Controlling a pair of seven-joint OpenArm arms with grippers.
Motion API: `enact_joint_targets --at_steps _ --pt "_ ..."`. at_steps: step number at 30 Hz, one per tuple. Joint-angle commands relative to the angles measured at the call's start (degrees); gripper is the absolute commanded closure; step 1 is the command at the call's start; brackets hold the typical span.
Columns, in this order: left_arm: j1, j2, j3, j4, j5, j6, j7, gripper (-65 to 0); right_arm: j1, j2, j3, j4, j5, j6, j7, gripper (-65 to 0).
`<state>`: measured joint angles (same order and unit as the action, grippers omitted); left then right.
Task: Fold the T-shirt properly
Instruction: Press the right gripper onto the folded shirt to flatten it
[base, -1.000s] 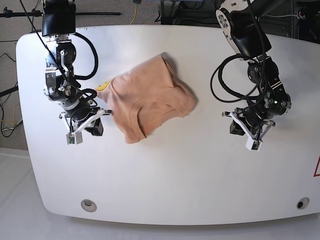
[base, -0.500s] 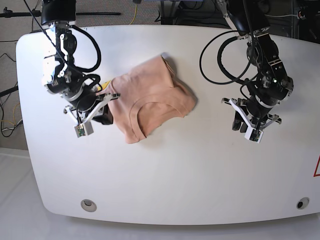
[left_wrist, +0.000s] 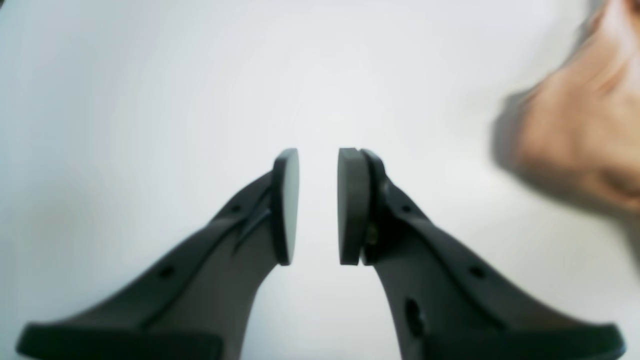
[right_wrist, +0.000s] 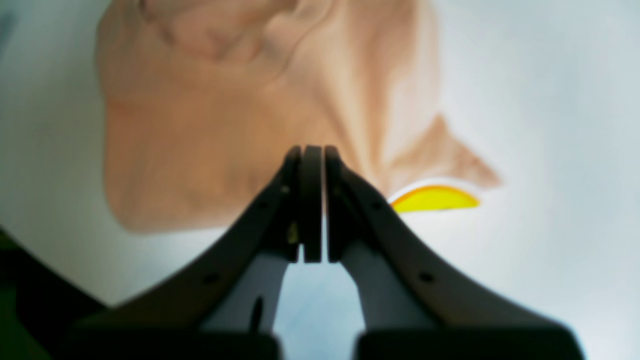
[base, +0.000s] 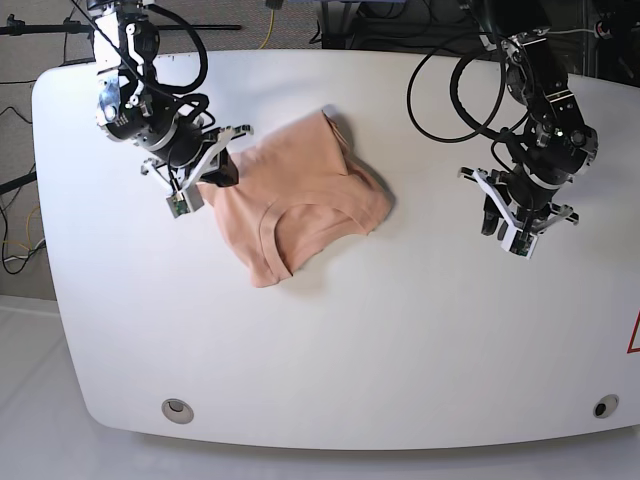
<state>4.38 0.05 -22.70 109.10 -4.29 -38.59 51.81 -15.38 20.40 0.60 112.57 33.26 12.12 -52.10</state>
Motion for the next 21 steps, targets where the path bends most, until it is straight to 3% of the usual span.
enact_joint_targets --at_steps 1,11,17,21 --pt "-0.4 -0.3 -0.6 1.0 -0.8 0.1 -1.0 -12.3 -0.5 0.6 0.2 0.9 0.3 0.8 1.2 -1.0" --pt "-0.3 -0.5 -1.2 1.0 -0.8 0.1 -1.0 -12.3 0.2 -0.9 -4.9 -3.1 -0.2 1.5 1.2 -1.0" --pt "-0.3 -0.5 -2.0 1.1 -0.8 0.1 -1.0 -12.3 3.1 -1.0 -11.7 -7.0 -0.2 0.9 1.2 -1.0" --pt "-0.4 -0.7 -5.2 1.2 -0.8 0.0 -1.0 -12.3 6.0 -3.0 -14.7 -10.9 -0.3 0.8 1.4 -0.9"
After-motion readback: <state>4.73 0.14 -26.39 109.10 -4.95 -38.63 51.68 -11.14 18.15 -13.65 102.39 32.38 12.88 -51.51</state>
